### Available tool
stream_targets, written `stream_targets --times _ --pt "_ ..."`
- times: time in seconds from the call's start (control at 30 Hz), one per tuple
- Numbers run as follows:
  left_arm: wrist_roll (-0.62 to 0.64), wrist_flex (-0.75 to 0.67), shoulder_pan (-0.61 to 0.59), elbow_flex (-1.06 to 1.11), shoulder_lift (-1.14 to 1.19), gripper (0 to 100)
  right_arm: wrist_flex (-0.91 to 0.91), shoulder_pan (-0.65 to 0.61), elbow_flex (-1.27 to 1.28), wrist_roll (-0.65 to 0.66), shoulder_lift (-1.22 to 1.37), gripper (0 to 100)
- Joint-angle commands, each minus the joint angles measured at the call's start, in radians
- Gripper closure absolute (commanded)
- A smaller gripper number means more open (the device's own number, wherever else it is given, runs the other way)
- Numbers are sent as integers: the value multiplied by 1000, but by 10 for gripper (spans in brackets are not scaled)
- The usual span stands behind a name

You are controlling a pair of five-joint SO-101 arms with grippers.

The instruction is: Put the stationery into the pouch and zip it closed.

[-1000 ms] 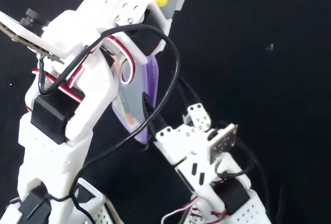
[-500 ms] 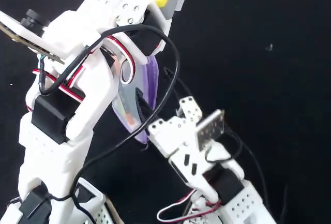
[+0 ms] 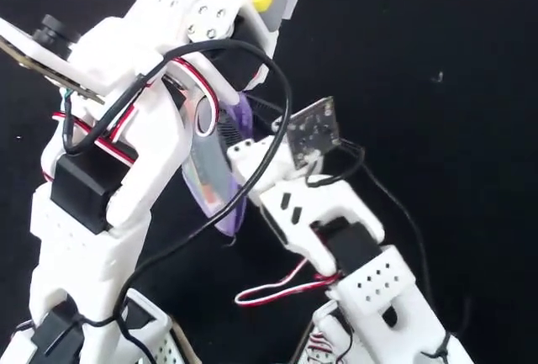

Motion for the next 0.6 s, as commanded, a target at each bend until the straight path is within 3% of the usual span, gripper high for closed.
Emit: stream_targets --times 0.0,0.27,0.37,0.57 --pt "-11 0 -62 -7 -31 971 117 72 -59 32 -96 988" --pt "-3 -2 -344 -5 -18 970 422 77 -65 169 -332 988" --pt "-3 -2 -404 -5 -18 970 525 52 -65 253 -390 988" --pt "-3 -9 -509 85 -18 970 603 55 -61 296 -475 988"
